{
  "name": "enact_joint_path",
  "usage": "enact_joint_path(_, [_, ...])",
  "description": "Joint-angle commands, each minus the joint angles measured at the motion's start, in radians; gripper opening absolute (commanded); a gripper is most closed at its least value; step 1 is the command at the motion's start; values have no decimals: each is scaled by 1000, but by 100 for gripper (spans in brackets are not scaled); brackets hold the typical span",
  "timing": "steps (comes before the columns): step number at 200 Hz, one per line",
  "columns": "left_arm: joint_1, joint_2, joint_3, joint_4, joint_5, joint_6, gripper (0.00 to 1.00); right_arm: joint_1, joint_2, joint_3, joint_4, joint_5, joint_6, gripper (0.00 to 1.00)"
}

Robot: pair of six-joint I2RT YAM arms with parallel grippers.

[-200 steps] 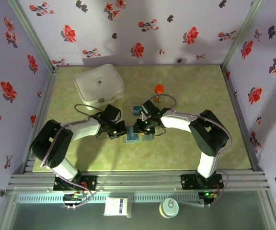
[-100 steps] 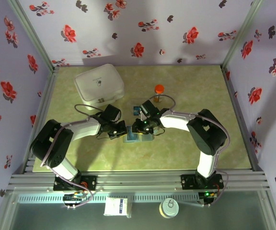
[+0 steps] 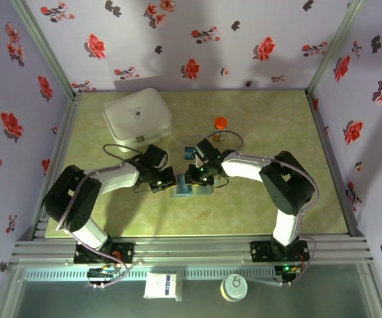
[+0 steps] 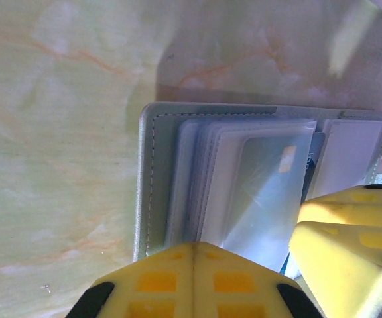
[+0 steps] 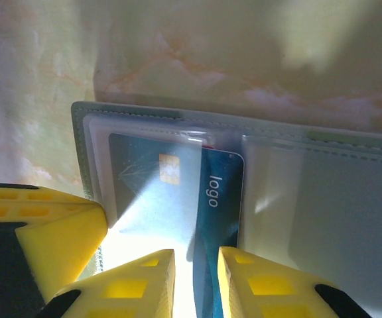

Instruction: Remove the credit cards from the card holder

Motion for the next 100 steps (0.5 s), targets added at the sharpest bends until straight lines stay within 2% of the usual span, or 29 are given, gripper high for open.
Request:
enact_joint_path(1, [7,19,-9,-28,-17,24,0,1,-31,11,-69,46,-17,26])
enact_joint_path(100, [-17,-4,71,-71,-12,38,0,-7,-78,-15,-43,45,-6,26])
